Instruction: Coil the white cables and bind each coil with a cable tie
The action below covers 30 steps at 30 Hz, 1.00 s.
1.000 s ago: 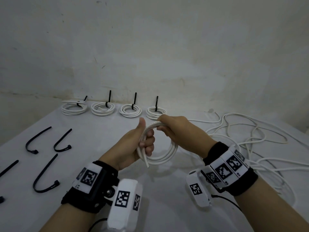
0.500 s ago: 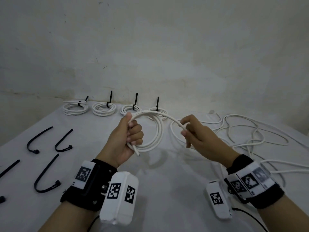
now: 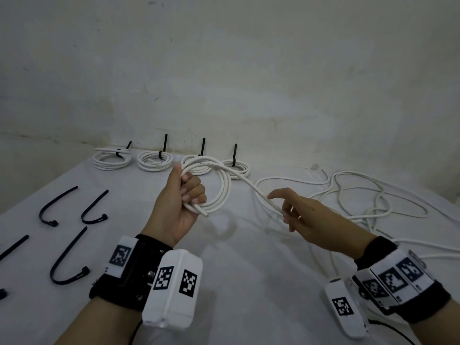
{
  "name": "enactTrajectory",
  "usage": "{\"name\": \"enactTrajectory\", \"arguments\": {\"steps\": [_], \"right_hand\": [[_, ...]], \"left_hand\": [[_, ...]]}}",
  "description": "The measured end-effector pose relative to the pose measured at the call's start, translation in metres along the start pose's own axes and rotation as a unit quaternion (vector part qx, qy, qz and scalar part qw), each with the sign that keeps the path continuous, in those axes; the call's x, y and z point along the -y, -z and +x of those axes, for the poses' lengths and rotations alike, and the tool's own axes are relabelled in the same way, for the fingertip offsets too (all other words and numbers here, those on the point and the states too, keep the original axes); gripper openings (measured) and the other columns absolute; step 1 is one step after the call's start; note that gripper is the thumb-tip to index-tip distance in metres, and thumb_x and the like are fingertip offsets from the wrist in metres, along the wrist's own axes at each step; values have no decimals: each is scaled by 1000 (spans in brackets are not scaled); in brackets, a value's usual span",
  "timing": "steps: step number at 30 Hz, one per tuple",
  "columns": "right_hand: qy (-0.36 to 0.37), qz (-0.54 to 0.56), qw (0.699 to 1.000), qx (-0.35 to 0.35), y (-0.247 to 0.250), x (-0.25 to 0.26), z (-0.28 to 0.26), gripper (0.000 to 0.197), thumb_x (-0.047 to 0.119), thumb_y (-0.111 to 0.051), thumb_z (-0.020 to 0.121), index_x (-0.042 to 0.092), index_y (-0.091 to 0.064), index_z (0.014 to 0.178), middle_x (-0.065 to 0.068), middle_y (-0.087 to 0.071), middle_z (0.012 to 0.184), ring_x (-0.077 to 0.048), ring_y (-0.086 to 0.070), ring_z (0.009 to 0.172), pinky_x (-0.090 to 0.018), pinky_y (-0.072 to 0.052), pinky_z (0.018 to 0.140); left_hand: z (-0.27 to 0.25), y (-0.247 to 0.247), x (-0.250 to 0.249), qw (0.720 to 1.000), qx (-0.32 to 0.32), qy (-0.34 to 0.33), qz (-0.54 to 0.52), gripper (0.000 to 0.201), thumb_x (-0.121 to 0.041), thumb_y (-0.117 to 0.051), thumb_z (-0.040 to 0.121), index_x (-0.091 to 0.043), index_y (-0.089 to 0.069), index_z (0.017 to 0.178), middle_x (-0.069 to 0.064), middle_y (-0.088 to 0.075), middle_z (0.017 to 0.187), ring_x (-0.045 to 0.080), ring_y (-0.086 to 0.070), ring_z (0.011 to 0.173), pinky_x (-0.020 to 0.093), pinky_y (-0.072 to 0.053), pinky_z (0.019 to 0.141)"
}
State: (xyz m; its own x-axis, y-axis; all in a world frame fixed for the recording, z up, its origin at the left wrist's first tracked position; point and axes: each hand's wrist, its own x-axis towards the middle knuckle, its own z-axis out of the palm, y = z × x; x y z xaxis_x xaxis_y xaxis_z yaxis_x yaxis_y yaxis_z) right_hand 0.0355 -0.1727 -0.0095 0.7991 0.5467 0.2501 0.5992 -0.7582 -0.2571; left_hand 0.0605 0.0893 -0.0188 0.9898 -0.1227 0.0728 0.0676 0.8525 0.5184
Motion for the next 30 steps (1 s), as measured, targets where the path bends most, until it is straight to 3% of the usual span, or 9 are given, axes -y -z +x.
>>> {"name": "enactTrajectory", "arguments": {"steps": [6,10,12,14,17,20,22,26,30], "right_hand": [[-45,12,999,9,8,1,-1,40,12,-47,98,38,-40,128,11,-56,83,-2,-60,65,-13,-45,61],[-67,6,997,47,11,-6,-6,15,13,-48,97,28,-48,97,10,-61,79,-1,-62,69,-14,-47,63],[-83,-21,993,82,14,-12,-9,25,10,-46,96,30,-48,82,9,-63,82,-3,-62,77,-20,-49,70],[-97,-38,990,95,20,-18,-11,32,8,-46,95,34,-47,76,10,-65,84,-3,-63,81,-15,-47,71],[-99,-20,995,12,39,-21,-10,34,2,-50,94,31,-50,78,6,-69,80,4,-64,76,-5,-41,65],[-90,73,986,-117,66,-16,-8,23,1,-48,96,19,-57,85,0,-70,78,4,-67,72,-6,-45,63],[-80,103,979,-158,78,-16,-8,20,-1,-46,96,15,-57,92,1,-67,73,0,-67,68,-6,-45,63],[-71,84,986,-125,75,-15,-14,27,1,-47,95,27,-49,100,3,-61,68,-9,-61,60,-18,-49,62],[-53,-40,997,-42,47,-7,-18,23,-1,-54,91,20,-58,101,15,-58,71,8,-58,69,-11,-40,61]], "left_hand": [[-1,0,0,1000,9,-20,8,43,-45,-32,99,-19,-34,64,-8,-26,42,4,-26,32,14,-27,34],[0,0,-3,999,4,-37,-17,48,-43,-32,100,-19,-37,60,-9,-26,42,5,-26,31,14,-26,34],[1,1,-7,998,-4,-48,-35,52,-43,-33,100,-19,-40,54,-9,-26,41,5,-26,31,14,-25,34],[2,2,-11,997,-11,-61,-40,51,-42,-34,100,-19,-40,54,-9,-26,41,5,-26,31,14,-25,35],[2,4,-12,997,-18,-66,-44,48,-43,-32,100,-20,-36,58,-9,-25,41,5,-25,32,14,-25,35],[3,2,-10,997,-19,-66,-41,49,-43,-33,100,-20,-38,57,-9,-25,42,5,-25,32,14,-25,35],[2,1,-8,997,-14,-63,-35,48,-44,-34,99,-20,-37,58,-9,-25,42,6,-25,32,14,-25,35],[1,1,-8,997,-5,-63,-37,48,-47,-33,98,-20,-38,58,-9,-26,42,6,-26,32,13,-26,36],[1,2,-8,997,3,-77,-24,47,-49,-28,99,-20,-37,63,-9,-27,43,5,-27,34,14,-30,38]]}}
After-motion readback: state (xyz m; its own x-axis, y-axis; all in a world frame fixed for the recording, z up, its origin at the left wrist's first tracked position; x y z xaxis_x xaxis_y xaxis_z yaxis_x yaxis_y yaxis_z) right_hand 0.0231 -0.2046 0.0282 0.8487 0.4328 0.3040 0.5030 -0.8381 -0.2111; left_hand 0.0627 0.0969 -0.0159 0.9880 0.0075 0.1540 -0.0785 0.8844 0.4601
